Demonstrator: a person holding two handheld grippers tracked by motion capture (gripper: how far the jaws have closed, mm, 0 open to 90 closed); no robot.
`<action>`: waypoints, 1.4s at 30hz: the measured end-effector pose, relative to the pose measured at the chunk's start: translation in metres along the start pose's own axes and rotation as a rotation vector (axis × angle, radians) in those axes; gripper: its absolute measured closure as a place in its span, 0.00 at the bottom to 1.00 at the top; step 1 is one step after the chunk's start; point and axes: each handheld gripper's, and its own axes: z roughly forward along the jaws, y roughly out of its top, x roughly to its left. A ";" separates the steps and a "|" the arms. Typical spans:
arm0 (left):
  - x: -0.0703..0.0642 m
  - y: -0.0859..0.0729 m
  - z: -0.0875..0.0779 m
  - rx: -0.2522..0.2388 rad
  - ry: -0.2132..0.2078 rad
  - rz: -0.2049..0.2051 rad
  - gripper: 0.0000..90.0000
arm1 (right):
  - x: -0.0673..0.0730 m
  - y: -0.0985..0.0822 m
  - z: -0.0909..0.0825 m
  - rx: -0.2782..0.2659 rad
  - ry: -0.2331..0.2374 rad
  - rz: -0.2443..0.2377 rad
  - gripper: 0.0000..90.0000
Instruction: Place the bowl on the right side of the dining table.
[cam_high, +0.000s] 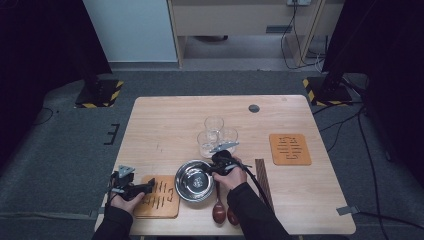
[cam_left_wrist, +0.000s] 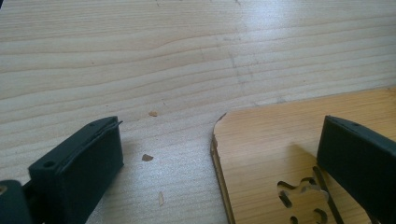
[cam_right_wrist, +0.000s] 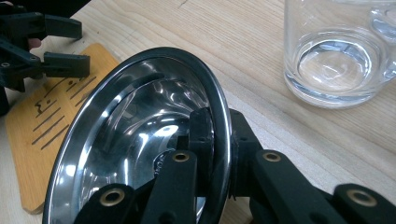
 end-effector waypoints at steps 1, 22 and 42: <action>0.000 0.000 0.000 0.000 0.000 0.000 0.00 | 0.000 0.000 -0.001 0.002 0.000 0.004 0.92; 0.000 0.000 0.000 0.000 0.000 0.000 0.00 | -0.011 0.002 -0.047 -0.095 0.009 0.011 0.93; 0.000 0.000 0.000 0.000 0.000 0.000 0.00 | -0.034 -0.011 -0.081 -0.149 -0.019 0.054 0.93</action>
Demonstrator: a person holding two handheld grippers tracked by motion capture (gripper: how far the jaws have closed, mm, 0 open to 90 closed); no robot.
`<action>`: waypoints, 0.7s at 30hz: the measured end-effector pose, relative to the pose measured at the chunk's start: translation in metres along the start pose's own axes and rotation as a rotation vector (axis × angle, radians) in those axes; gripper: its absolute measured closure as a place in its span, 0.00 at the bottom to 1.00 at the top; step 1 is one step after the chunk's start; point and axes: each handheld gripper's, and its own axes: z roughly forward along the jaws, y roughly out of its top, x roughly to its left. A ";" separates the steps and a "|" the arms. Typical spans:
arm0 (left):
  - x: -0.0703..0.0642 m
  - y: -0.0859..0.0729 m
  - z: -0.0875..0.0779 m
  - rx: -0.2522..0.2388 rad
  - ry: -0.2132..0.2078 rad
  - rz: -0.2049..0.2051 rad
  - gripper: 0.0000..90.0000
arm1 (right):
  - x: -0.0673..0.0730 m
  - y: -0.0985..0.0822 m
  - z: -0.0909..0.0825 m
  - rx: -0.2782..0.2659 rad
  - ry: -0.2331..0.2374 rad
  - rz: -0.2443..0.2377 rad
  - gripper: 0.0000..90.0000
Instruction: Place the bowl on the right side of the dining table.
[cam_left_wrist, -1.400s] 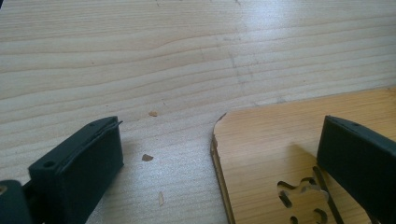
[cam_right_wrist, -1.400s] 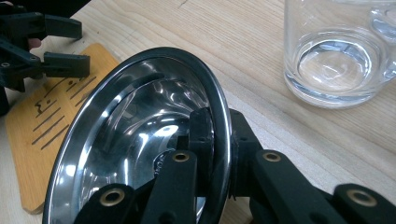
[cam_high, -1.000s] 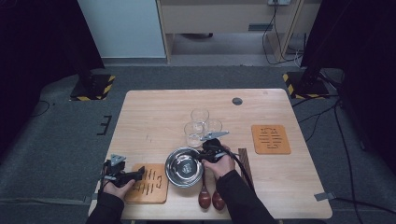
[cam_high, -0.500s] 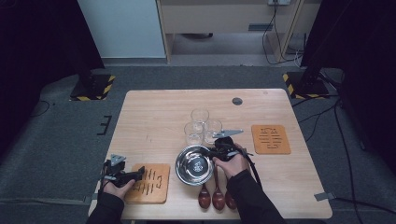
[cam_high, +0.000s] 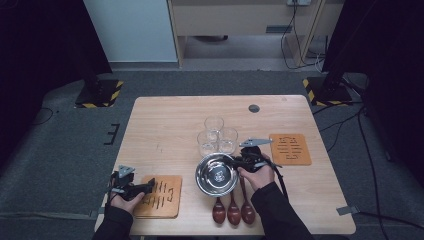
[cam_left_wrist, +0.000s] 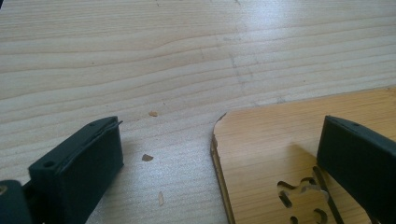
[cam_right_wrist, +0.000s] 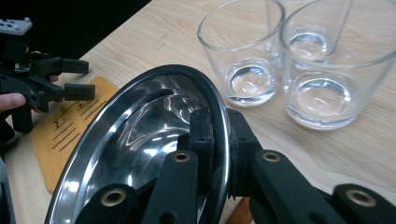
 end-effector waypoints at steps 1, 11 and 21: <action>0.000 0.000 0.000 0.000 0.000 0.000 0.00 | -0.001 0.000 -0.002 -0.004 -0.001 0.003 0.93; 0.000 0.000 0.000 0.000 0.000 0.000 0.00 | -0.019 -0.001 -0.023 -0.056 -0.018 0.033 0.93; 0.000 0.000 0.000 0.000 0.000 0.000 0.00 | -0.032 0.002 -0.039 -0.102 -0.052 0.054 0.93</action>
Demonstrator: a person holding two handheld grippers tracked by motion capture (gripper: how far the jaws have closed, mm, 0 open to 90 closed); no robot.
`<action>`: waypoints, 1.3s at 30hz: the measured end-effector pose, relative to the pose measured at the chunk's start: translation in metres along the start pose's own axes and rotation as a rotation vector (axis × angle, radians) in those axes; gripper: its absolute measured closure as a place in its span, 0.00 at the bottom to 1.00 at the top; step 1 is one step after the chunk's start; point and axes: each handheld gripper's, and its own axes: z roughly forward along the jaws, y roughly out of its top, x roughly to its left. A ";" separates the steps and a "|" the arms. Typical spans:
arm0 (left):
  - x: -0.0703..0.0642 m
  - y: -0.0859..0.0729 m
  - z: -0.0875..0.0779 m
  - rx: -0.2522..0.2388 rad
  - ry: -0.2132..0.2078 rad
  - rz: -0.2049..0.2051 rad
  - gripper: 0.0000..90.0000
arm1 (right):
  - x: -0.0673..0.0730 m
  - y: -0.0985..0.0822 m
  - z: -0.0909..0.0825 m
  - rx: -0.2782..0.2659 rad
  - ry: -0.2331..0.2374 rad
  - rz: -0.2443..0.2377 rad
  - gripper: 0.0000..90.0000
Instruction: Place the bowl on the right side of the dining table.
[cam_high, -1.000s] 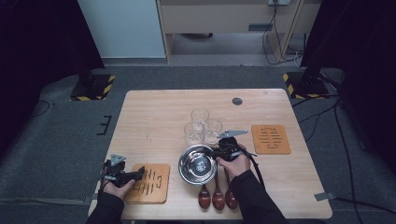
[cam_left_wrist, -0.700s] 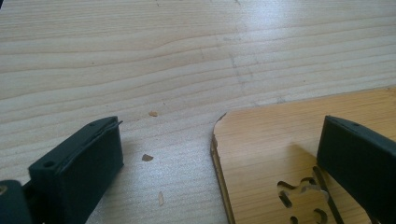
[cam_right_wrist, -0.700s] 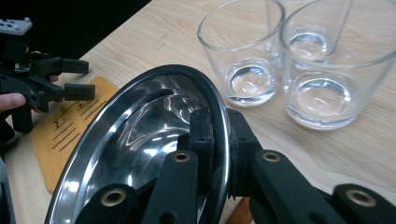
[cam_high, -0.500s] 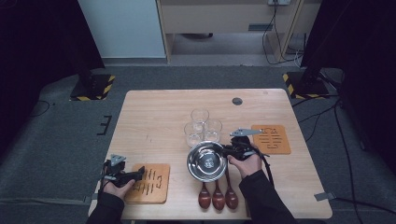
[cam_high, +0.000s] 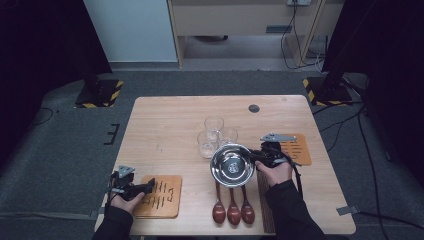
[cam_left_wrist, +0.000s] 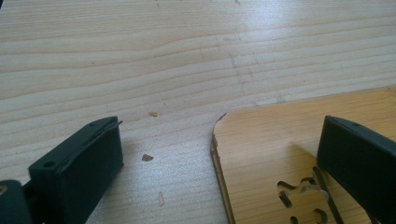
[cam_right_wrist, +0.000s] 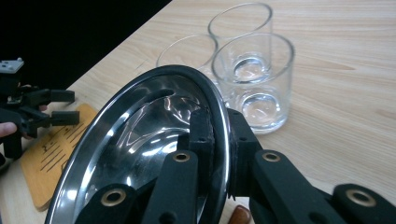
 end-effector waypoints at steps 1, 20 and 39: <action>0.000 0.000 0.000 0.000 0.000 0.000 0.00 | -0.002 0.001 -0.002 -0.006 -0.003 0.004 0.93; 0.000 0.000 0.000 0.000 0.000 0.000 0.00 | -0.029 0.003 -0.018 -0.046 -0.075 0.046 0.93; 0.000 0.000 0.000 0.000 0.000 0.000 0.00 | -0.062 0.005 -0.035 -0.085 -0.164 0.099 0.93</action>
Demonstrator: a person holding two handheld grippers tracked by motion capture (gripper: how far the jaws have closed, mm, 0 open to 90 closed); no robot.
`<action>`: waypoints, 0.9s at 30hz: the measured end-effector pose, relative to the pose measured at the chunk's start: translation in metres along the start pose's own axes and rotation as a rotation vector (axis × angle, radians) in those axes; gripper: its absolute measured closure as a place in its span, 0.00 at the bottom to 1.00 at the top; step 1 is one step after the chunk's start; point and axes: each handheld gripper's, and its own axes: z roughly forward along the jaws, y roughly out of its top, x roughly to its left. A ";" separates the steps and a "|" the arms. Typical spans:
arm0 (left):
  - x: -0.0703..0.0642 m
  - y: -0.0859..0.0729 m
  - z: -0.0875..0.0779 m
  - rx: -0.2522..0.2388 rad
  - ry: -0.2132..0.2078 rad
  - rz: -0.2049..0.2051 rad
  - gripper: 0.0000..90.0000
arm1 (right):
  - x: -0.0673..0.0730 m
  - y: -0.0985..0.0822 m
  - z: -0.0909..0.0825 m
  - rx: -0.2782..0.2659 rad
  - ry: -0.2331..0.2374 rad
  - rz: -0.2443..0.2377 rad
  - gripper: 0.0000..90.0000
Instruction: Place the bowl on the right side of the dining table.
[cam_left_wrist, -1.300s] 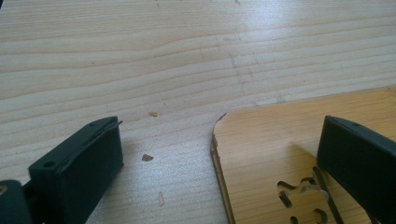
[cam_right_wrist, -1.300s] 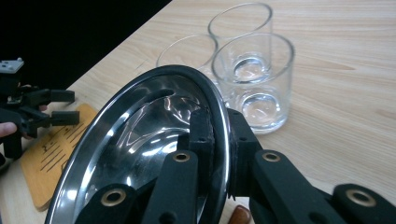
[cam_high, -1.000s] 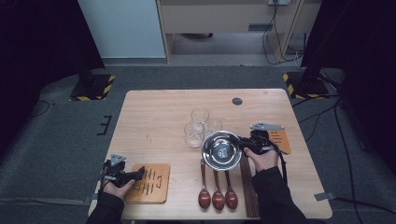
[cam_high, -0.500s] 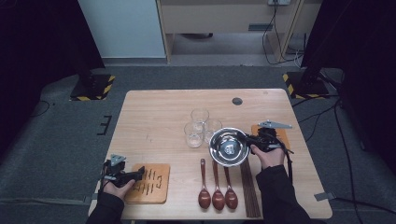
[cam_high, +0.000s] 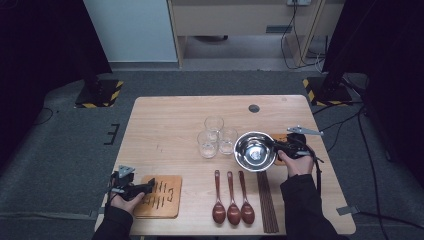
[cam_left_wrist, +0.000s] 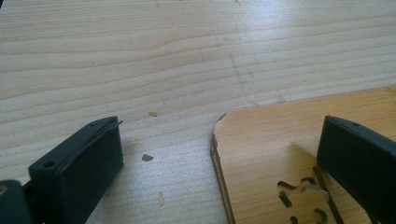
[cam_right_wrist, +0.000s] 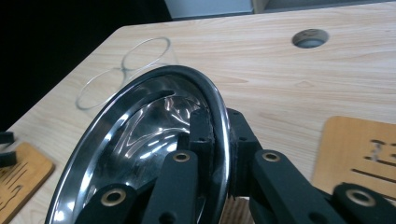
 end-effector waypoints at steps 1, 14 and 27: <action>0.000 0.000 0.000 0.000 0.000 0.000 0.00 | -0.002 0.000 -0.001 -0.001 -0.006 0.004 0.93; 0.000 0.000 0.000 0.000 0.000 0.000 0.00 | -0.028 0.000 -0.004 -0.010 -0.067 0.052 0.93; 0.000 0.000 0.000 0.000 0.000 0.000 0.00 | -0.048 0.002 -0.007 -0.030 -0.116 0.089 0.93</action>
